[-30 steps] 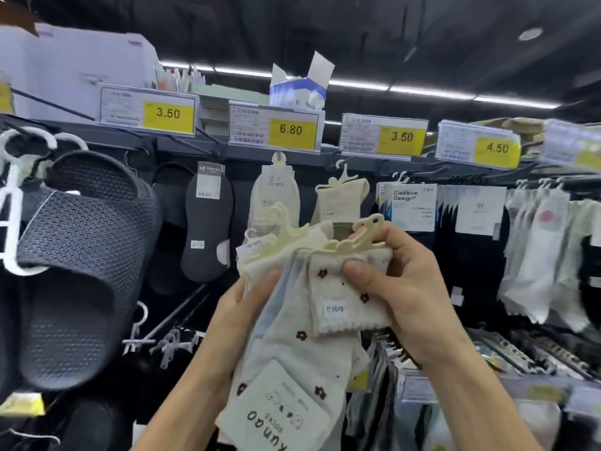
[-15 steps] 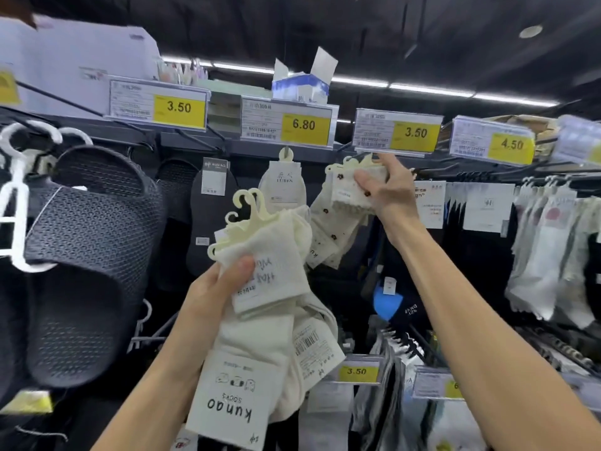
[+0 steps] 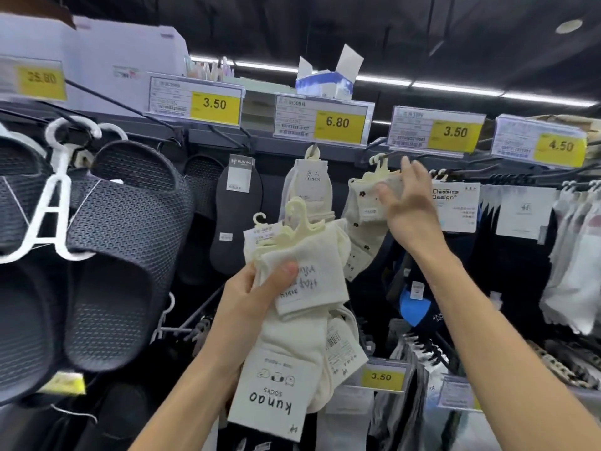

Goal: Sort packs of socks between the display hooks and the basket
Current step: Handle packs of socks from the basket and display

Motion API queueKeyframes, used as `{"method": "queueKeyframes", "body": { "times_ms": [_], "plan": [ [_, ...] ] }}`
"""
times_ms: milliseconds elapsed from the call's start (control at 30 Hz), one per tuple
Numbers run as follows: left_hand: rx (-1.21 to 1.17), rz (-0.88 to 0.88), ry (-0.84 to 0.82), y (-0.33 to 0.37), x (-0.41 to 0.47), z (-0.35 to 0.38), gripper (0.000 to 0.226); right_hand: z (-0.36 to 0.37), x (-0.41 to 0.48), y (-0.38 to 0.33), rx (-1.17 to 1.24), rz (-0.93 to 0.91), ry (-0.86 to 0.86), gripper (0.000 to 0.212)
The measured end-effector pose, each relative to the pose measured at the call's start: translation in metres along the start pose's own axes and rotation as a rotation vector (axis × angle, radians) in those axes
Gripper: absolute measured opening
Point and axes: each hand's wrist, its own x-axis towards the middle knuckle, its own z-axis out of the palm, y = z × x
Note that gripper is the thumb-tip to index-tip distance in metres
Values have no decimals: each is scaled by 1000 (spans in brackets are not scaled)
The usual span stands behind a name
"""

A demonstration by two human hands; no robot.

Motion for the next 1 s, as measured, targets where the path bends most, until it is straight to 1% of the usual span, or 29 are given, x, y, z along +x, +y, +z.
{"method": "queueKeyframes", "body": {
  "times_ms": [33, 100, 133, 167, 233, 300, 333, 433, 467, 600, 667, 733, 833, 933, 1000],
  "plan": [
    [5, 16, 4, -1, 1, 1, 34, -5, -16, -6, 31, -28, 32, 59],
    [30, 61, 7, -2, 2, 2, 30, -14, -57, -19, 207, -158, 46, 45],
    [42, 90, 7, -3, 2, 4, 29, -18, -77, -27, 309, -204, -10, 40],
    [59, 125, -1, -3, 3, 5, 29, -20, -92, -34, 379, -230, -91, 40],
    [102, 194, -31, -4, 4, 9, 32, -20, -109, -40, 440, -252, -235, 44],
    [140, 242, -46, -5, 3, 13, 33, -18, -111, -39, 508, -212, -298, 41],
    [152, 253, -46, -6, 3, 15, 35, -19, -109, -37, 551, -193, -301, 38],
    [112, 232, -47, -12, 4, 15, 50, -22, -104, -28, 607, -162, -285, 34],
    [108, 228, -41, -13, 5, 15, 50, -23, -104, -25, 616, -158, -292, 34],
    [130, 274, -28, -12, 9, 19, 43, -26, -104, -20, 666, -153, -343, 31],
    [154, 304, -24, -13, 10, 19, 32, -28, -103, -20, 687, -146, -350, 29],
    [133, 290, -14, -14, 12, 18, 24, -29, -101, -18, 736, -125, -349, 26],
    [95, 251, -7, -17, 14, 18, 22, -30, -100, -14, 839, -73, -347, 25],
    [85, 260, 18, -18, 14, 18, 24, -32, -100, -9, 929, -30, -334, 25],
    [46, 253, 39, -18, 14, 15, 26, -38, -97, -6, 1015, 24, -277, 24]
  ]
}}
